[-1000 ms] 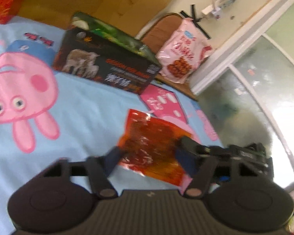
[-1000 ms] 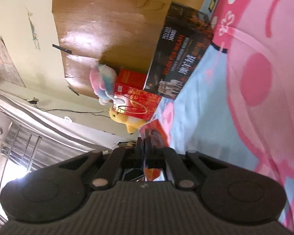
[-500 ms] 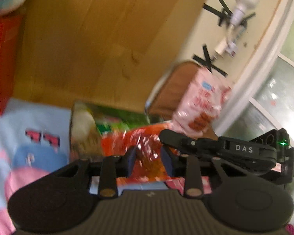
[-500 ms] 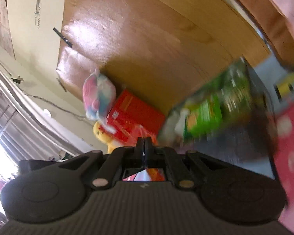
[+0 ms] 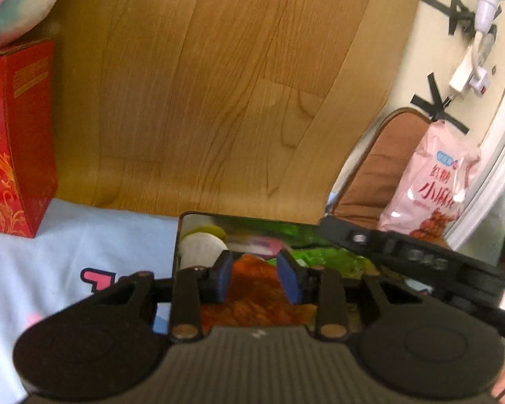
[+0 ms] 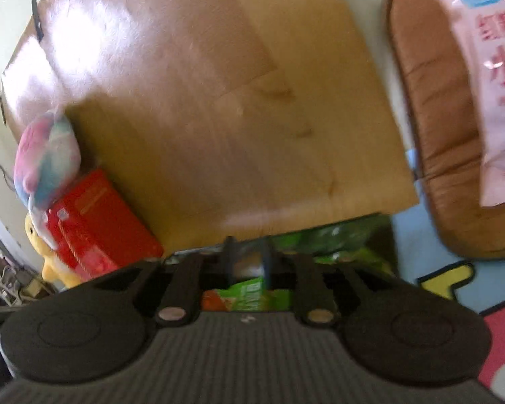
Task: Organize snacks
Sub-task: 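Carry the red packet over the tin and open the left gripper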
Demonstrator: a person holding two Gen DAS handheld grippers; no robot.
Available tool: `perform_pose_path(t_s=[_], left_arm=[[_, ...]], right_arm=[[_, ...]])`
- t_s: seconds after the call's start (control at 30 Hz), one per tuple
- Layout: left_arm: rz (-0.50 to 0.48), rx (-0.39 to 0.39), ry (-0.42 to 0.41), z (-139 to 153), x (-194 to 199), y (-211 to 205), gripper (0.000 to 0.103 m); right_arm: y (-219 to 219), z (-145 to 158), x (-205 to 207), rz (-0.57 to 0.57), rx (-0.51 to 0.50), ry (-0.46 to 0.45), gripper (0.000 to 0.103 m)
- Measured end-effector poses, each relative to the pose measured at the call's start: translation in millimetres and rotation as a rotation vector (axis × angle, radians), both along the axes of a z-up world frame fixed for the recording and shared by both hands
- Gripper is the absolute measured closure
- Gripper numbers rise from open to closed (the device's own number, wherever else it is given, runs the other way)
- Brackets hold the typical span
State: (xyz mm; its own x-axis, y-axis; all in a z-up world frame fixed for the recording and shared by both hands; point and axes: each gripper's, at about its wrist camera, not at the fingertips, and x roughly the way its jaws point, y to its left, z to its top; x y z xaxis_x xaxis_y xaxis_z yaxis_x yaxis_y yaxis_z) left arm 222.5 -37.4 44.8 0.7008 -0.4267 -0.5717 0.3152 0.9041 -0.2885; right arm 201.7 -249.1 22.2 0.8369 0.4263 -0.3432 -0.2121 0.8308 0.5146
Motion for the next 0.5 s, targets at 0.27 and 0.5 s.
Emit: perform_pose_path(t_s=[0.27,0.5], left_arm=[[0.035,0.023,-0.051,12.8,-42.9,2.0,0.07],[0.038,0.135,-0.09,9.4,-102.5,-15.6,0.064]], right_arm=[[-16.2,-4.5,-69.5,-0.008,-0.054,-0.082,0.074],[-17.5,-18.0,-140.1,-0.079,-0.114,-0.125,0.068]])
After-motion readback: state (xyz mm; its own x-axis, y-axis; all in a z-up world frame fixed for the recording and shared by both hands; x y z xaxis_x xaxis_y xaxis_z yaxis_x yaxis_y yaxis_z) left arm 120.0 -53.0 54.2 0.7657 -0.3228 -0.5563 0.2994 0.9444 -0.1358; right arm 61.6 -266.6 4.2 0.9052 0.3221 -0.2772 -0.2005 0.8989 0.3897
